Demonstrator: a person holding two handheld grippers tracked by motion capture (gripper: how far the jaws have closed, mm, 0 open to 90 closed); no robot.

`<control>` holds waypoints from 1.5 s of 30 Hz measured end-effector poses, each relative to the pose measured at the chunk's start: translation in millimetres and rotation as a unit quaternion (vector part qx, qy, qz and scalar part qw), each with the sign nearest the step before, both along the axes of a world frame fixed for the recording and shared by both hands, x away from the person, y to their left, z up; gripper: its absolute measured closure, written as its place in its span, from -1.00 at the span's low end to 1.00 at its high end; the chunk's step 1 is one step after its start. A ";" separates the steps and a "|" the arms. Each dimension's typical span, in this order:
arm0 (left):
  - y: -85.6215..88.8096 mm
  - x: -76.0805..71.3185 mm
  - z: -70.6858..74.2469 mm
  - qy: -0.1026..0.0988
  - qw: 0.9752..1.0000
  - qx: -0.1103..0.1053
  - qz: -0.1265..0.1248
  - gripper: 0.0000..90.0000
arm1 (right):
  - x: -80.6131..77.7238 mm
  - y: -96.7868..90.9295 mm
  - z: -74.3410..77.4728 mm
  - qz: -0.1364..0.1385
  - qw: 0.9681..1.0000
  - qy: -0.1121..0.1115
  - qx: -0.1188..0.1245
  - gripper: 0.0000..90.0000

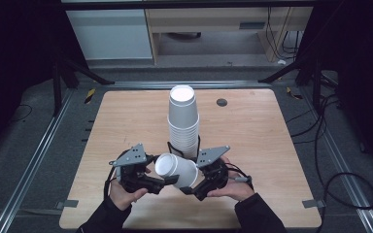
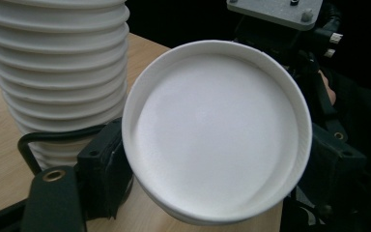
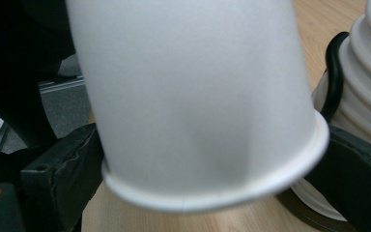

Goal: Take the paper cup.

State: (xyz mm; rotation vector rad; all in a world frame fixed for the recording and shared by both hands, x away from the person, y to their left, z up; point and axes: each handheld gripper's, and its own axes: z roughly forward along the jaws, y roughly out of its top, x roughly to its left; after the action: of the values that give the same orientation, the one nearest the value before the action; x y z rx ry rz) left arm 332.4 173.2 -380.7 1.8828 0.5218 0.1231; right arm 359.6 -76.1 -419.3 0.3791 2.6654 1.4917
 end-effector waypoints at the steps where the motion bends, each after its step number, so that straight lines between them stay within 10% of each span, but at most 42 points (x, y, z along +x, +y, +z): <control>1: 0.0 0.0 0.0 0.000 1.000 0.000 0.000 -0.51 | 0.0 0.0 0.0 0.000 1.000 0.000 0.000 -0.91; 14: 0.2 1.3 -2.2 -0.003 1.000 -0.004 0.003 -0.51 | 0.4 1.4 -4.0 0.023 0.999 0.004 0.026 -0.48; 24: 2.3 0.2 -0.1 -0.006 1.000 -0.002 -0.005 -0.51 | 0.7 3.2 -6.1 0.013 1.000 0.007 -0.001 -0.91; 45: -5.1 -0.8 -4.4 0.007 0.999 -0.003 -0.031 -0.50 | -1.2 5.2 -5.2 0.030 0.999 0.000 0.019 -0.84</control>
State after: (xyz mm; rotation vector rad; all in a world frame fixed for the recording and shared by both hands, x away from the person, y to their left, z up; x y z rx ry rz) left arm 331.6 168.1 -385.1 1.8934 0.4716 0.0679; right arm 358.4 -70.9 -424.6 0.3050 2.6751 1.5606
